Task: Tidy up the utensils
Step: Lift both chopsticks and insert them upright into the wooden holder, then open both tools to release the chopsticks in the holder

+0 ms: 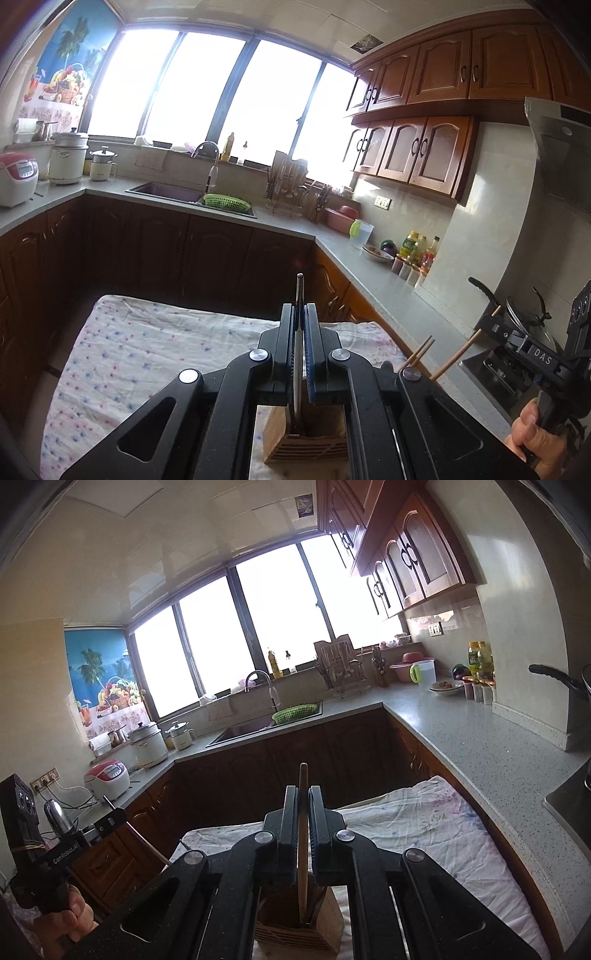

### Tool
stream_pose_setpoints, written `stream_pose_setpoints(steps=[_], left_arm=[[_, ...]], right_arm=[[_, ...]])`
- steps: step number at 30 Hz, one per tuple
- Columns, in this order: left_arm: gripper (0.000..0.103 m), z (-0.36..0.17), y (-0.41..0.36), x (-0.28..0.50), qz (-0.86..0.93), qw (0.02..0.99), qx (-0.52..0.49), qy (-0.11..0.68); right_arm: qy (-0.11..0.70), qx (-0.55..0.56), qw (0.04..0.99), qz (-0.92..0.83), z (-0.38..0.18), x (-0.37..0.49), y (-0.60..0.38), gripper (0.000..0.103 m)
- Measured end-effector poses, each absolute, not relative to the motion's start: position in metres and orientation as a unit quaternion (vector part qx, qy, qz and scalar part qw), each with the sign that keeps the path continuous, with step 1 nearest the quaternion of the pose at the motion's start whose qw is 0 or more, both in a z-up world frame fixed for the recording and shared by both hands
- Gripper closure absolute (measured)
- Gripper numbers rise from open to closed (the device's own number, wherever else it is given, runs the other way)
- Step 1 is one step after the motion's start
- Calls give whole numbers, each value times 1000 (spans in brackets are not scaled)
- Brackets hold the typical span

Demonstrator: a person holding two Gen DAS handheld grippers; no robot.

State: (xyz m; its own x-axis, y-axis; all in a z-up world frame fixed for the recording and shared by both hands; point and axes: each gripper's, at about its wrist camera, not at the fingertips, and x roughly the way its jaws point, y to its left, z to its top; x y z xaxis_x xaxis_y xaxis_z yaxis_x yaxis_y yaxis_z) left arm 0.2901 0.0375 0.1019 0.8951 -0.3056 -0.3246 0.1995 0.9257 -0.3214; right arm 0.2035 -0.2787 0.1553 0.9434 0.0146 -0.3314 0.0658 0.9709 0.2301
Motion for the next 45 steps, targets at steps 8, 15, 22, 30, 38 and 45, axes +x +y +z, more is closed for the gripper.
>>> stream_pose_setpoints(steps=[8, 15, 22, 30, 38, 45], left_arm=[[100, 65, 23, 323, -135, 953, -140, 233], [98, 53, 20, 338, -132, 949, -128, 256], [98, 56, 20, 340, -131, 949, -127, 258], [68, 54, 23, 335, -129, 945, -129, 270], [36, 60, 34, 300, -118, 951, -128, 254], [29, 56, 46, 254, -105, 952, -129, 258]], right_arm=[[206, 128, 970, -18, 118, 222, -283, 98], [226, 118, 967, -22, 99, 228, -278, 97], [230, 123, 965, -21, 100, 229, -280, 97], [232, 135, 963, -16, 98, 229, -283, 91], [200, 163, 966, -14, 107, 209, -291, 41], [180, 186, 966, -15, 106, 175, -297, 22]])
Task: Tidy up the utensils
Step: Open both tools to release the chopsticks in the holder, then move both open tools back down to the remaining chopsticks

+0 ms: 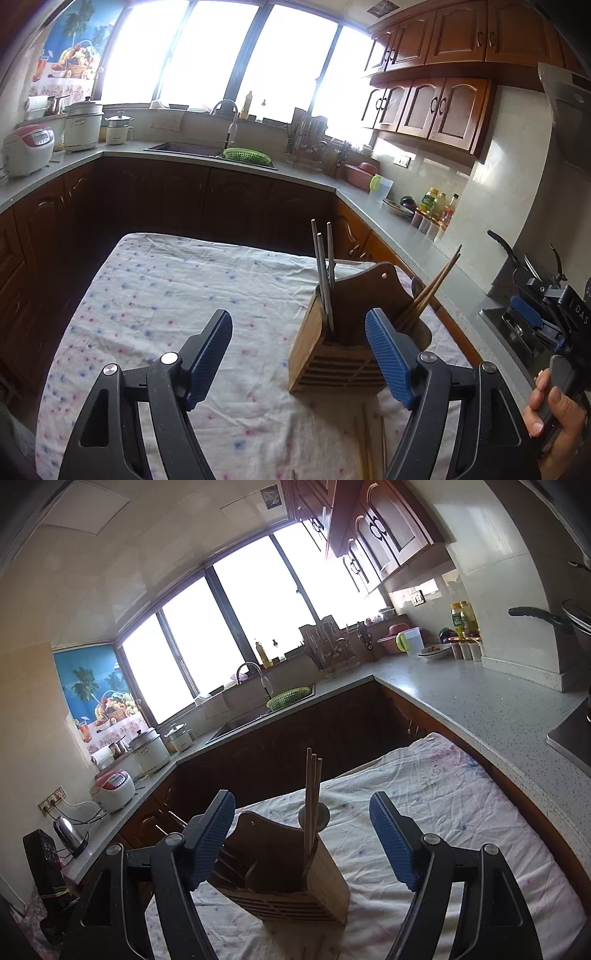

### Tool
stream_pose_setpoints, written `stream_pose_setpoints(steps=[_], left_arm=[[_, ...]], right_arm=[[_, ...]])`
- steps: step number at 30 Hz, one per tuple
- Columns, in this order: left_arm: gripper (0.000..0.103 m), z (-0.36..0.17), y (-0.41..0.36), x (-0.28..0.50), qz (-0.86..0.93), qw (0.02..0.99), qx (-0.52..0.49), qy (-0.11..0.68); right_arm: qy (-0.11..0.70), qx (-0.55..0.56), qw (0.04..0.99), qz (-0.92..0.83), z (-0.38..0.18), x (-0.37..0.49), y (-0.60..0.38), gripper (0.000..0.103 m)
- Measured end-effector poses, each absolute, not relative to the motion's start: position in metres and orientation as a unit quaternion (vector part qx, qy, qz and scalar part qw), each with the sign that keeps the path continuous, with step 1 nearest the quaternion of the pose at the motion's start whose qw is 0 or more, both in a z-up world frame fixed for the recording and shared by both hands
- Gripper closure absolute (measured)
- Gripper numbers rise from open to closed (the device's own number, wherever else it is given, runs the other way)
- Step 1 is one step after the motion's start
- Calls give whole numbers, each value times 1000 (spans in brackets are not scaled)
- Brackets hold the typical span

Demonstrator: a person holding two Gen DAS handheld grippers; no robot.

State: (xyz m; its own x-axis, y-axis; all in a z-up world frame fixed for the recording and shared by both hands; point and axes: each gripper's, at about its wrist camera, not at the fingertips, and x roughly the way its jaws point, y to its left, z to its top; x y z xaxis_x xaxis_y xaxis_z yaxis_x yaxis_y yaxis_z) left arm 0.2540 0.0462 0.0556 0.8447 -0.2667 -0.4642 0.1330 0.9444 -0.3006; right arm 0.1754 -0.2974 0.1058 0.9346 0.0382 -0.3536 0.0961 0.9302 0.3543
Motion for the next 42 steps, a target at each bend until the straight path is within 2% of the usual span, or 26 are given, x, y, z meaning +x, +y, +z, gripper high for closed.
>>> stream_pose_setpoints(steps=[9, 22, 31, 42], left_arm=[[24, 38, 52, 197, -86, 947, -120, 285], [24, 5, 46, 148, -75, 925, -132, 349], [24, -18, 34, 145, -76, 915, -115, 380], [26, -30, 17, 155, -82, 910, -91, 397]], right_arm=[[219, 189, 956, -37, 67, 127, -295, 18], [292, 193, 935, -52, 4, 75, -285, 17], [331, 184, 925, -40, -29, 67, -268, 17], [349, 177, 920, -33, -39, 73, -258, 18]])
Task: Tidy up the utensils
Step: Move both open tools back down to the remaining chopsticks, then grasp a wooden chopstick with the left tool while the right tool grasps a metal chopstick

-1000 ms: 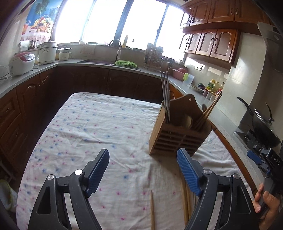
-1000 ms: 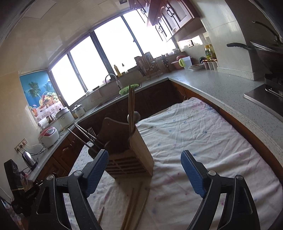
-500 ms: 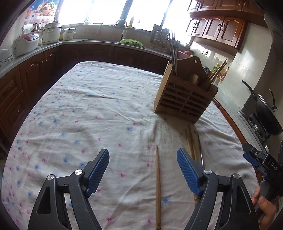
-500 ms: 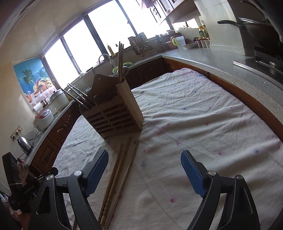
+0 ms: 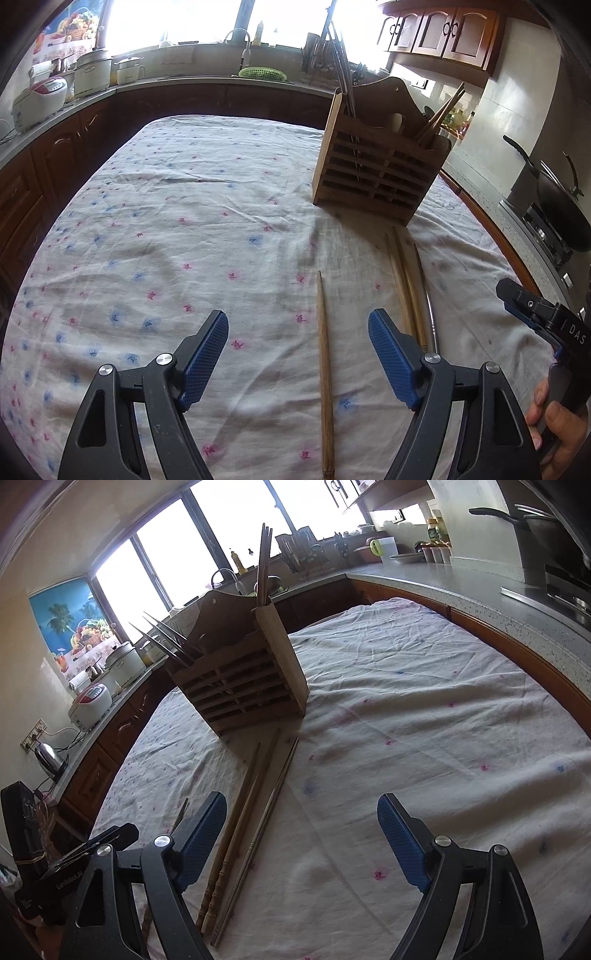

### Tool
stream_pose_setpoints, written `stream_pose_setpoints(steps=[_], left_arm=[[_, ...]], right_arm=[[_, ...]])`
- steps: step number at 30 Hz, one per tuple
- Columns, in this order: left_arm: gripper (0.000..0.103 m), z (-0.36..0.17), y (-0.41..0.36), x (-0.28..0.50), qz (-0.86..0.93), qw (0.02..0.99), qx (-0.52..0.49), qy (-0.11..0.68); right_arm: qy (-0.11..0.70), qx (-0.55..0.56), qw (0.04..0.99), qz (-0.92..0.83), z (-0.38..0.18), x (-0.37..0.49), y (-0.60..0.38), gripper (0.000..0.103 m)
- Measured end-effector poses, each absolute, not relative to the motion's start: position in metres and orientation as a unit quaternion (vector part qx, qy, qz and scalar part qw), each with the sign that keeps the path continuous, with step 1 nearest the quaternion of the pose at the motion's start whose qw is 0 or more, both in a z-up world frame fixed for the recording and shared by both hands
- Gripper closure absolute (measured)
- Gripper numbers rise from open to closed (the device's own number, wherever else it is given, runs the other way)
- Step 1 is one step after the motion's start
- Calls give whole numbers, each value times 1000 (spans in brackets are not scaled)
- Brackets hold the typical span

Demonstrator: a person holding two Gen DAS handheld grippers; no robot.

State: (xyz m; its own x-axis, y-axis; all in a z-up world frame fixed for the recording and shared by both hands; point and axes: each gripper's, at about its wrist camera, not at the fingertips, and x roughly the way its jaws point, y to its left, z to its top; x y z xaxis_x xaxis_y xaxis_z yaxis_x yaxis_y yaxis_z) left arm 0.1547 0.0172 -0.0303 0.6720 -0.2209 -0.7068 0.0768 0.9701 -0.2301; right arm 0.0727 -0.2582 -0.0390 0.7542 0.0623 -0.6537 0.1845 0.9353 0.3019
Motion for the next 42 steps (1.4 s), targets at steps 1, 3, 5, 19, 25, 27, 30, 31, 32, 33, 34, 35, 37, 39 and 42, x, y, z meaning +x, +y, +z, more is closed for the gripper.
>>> stream_pose_setpoints(steps=[1, 3, 5, 19, 25, 27, 30, 31, 32, 33, 34, 35, 37, 39, 42], left_arm=[[26, -32, 16, 156, -82, 909, -89, 399], [27, -33, 14, 159, -82, 907, -86, 404], [30, -35, 12, 162, -84, 905, -84, 408], [67, -52, -14, 207, -104, 881, -30, 460], [69, -55, -24, 217, -101, 883, -1, 458], [72, -57, -28, 216, -95, 886, 14, 454], [75, -59, -32, 215, -91, 889, 26, 447], [78, -59, -33, 215, -91, 890, 25, 445], [80, -59, -32, 215, -90, 891, 23, 444], [85, -59, -31, 214, -90, 892, 21, 443], [92, -59, -30, 215, -90, 892, 18, 443], [94, -59, -28, 215, -90, 892, 15, 444], [97, -58, -25, 216, -96, 890, 4, 446], [98, -56, -19, 216, -101, 888, -11, 448], [99, -52, -8, 212, -110, 887, -41, 447]], right_arm=[[350, 177, 919, -34, -40, 73, -258, 18], [353, 177, 918, -36, -41, 74, -259, 18], [358, 176, 916, -37, -43, 77, -259, 19], [401, 134, 906, -25, -53, 133, -242, 62], [430, 114, 895, -32, -67, 166, -238, 70], [444, 107, 889, -34, -75, 177, -236, 72], [442, 67, 893, -44, -80, 185, -226, 74], [444, 55, 893, -47, -81, 187, -223, 74], [445, 45, 893, -49, -81, 188, -220, 78], [445, 37, 893, -51, -82, 189, -219, 85], [445, 34, 893, -53, -82, 188, -219, 89], [445, 37, 893, -51, -82, 188, -220, 93], [446, 48, 893, -47, -81, 187, -224, 95], [447, 66, 891, -43, -80, 185, -229, 98], [447, 96, 889, -33, -76, 179, -237, 99]])
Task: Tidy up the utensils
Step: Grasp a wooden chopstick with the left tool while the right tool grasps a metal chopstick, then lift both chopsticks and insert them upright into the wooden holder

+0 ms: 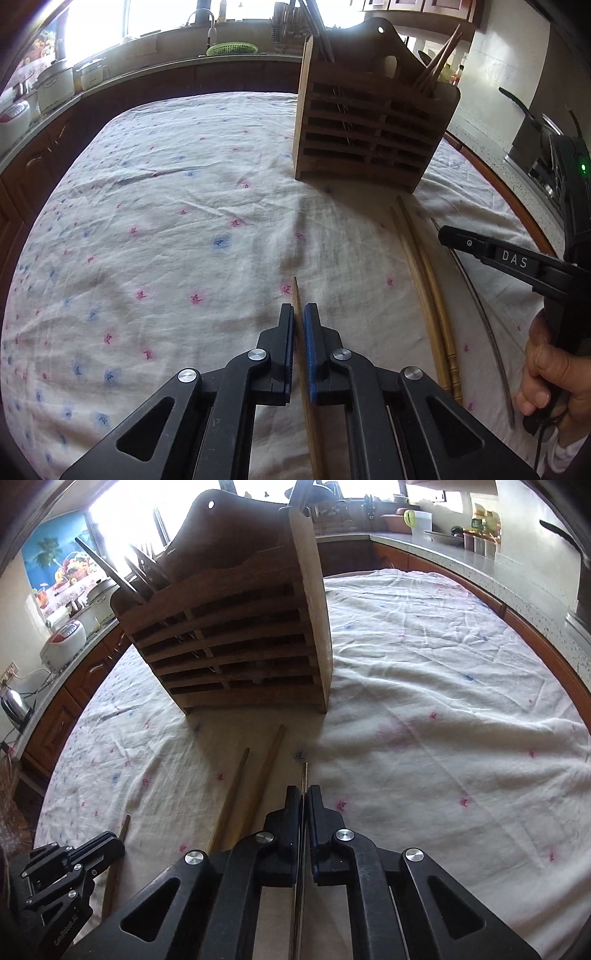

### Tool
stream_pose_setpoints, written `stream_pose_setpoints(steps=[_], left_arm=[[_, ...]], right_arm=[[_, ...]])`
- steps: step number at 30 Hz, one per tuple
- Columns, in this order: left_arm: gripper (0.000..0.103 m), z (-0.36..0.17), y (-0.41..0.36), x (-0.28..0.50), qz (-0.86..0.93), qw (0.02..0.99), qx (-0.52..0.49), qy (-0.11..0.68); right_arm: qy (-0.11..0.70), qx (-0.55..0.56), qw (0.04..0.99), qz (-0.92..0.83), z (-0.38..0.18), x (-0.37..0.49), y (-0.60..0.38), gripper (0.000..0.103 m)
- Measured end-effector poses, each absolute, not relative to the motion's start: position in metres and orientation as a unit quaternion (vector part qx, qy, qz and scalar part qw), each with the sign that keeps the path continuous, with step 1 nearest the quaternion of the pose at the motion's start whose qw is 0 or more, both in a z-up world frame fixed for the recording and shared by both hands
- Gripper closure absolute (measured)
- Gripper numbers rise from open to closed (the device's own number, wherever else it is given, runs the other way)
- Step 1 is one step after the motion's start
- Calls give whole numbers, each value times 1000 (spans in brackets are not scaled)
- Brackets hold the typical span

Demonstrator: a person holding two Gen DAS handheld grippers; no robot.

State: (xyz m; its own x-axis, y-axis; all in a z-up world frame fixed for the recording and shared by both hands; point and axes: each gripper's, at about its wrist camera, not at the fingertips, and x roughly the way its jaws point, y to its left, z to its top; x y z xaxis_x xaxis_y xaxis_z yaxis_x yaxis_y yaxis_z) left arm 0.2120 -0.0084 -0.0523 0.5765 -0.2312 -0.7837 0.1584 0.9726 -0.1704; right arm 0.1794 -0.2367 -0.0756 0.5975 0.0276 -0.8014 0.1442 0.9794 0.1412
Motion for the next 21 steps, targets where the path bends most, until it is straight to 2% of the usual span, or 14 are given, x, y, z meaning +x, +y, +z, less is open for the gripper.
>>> stream_pose_setpoints(steps=[9, 21], left_arm=[[99, -12, 33, 181, -140, 893, -143, 403], [99, 57, 61, 123, -172, 917, -170, 318]], right_arm=[[405, 135, 904, -4, -34, 141, -239, 99], [305, 128, 943, 17, 51, 89, -232, 99]])
